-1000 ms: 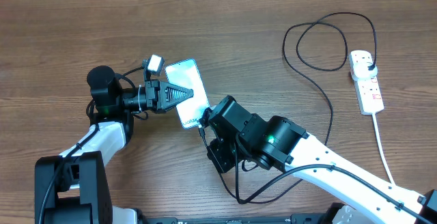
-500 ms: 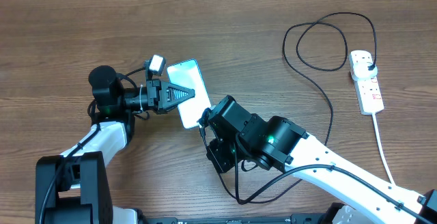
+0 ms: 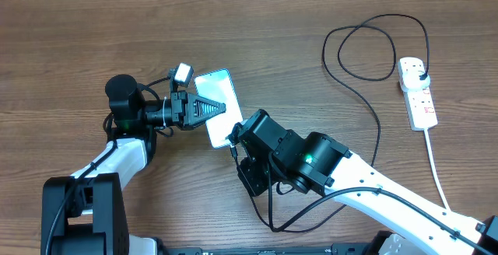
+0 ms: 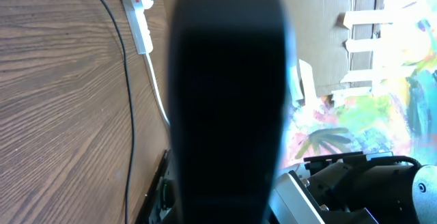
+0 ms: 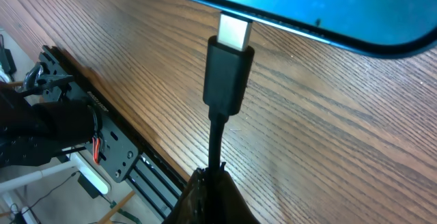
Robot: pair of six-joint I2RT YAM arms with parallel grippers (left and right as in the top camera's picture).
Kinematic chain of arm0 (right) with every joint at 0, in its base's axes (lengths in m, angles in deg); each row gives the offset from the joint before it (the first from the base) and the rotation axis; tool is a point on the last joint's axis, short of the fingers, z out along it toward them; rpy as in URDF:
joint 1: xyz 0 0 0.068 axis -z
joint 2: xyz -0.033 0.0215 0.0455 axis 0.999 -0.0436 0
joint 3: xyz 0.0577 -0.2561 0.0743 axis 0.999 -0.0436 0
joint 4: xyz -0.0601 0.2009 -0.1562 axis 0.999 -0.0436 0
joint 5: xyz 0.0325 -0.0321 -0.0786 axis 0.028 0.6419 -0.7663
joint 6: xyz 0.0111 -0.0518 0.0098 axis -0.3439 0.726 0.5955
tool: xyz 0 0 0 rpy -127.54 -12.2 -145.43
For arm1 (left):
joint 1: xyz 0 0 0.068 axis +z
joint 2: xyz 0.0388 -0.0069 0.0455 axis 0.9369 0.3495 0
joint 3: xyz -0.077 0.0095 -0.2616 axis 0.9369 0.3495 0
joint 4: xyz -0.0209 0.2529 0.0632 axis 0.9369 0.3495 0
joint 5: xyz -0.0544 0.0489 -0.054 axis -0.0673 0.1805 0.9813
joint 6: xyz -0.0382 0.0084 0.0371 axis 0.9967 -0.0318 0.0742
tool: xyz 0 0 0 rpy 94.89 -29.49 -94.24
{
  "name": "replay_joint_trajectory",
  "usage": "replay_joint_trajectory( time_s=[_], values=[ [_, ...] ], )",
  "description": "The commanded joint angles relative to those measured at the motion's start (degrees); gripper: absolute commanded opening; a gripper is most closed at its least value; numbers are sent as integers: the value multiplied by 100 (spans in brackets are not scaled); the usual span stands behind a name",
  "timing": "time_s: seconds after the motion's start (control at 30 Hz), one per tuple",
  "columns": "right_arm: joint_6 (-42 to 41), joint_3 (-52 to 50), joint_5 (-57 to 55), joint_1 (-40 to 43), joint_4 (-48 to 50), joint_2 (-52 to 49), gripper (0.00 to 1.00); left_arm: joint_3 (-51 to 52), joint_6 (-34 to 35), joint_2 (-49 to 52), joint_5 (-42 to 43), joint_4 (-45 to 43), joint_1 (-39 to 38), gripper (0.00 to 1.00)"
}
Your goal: Plug charger to phone and switch on socket
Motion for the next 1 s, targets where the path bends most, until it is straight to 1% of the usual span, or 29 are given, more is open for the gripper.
replay_joint_trajectory(
  time_s=[0.0,0.07,0.67,0.97],
  values=[
    [50,-17,-76,33,15,9,4,-90,-317,-4,131,-44,-55,4],
    [48,-17,-74,26,4,9,4,-90,-417,-4,105,-44,-55,4],
    [48,-17,-74,-48,-164,9,4,-90,-343,-4,-212,-20,-50,4],
    [195,-17,-17,-48,-136,-105,4,-90,-345,-4,-212,-20,-55,4]
  ],
)
